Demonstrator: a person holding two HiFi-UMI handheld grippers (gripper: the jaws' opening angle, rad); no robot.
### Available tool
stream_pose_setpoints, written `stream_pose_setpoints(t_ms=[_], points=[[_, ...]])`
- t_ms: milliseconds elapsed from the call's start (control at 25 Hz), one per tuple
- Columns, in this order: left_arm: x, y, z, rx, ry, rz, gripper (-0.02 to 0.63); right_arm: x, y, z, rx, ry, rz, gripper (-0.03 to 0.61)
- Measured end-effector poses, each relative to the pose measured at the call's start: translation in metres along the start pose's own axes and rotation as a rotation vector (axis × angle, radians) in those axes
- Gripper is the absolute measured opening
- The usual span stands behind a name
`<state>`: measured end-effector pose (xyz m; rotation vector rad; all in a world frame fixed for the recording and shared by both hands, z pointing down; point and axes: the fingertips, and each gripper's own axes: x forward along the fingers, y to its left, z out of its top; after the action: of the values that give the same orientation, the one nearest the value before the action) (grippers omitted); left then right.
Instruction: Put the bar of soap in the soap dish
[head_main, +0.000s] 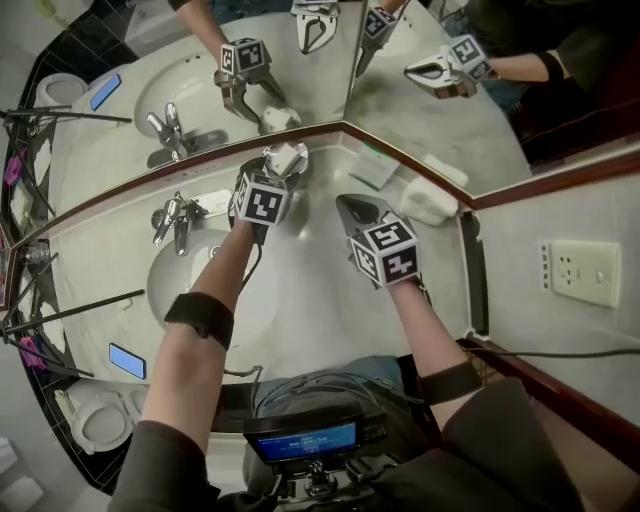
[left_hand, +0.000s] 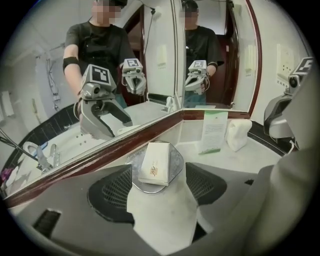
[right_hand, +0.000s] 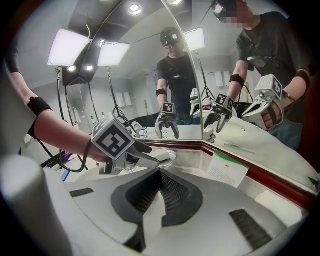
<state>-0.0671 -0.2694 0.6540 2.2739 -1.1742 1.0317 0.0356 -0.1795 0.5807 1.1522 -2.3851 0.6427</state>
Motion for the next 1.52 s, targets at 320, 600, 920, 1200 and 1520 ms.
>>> stream_pose_setpoints(t_ms=[320,600,920,1200,1520], points=[[0.015,0.008,-0.007,0.002,0.027,0.023,0.201,-0.002,-0.009,-0.008,0.017,0.01,-0.01,0.017],[-0.023,0.002,0.008,0.003,-0.067,0.035,0.196,-0.001,0.005,-0.008,0.01,0.005,0.015,0.017],[-0.12,-0.019,0.006,-0.058,-0.23,0.071,0.195,-0.016,0.041,0.015,-0.02,-0.05,0.078,0.017],[-0.209,-0.043,-0.03,-0.174,-0.326,0.153,0.192,-0.042,0.09,0.026,-0.082,-0.076,0.158,0.017],[-0.25,-0.074,-0.067,-0.203,-0.334,0.186,0.192,-0.063,0.126,0.008,-0.119,-0.055,0.21,0.017]])
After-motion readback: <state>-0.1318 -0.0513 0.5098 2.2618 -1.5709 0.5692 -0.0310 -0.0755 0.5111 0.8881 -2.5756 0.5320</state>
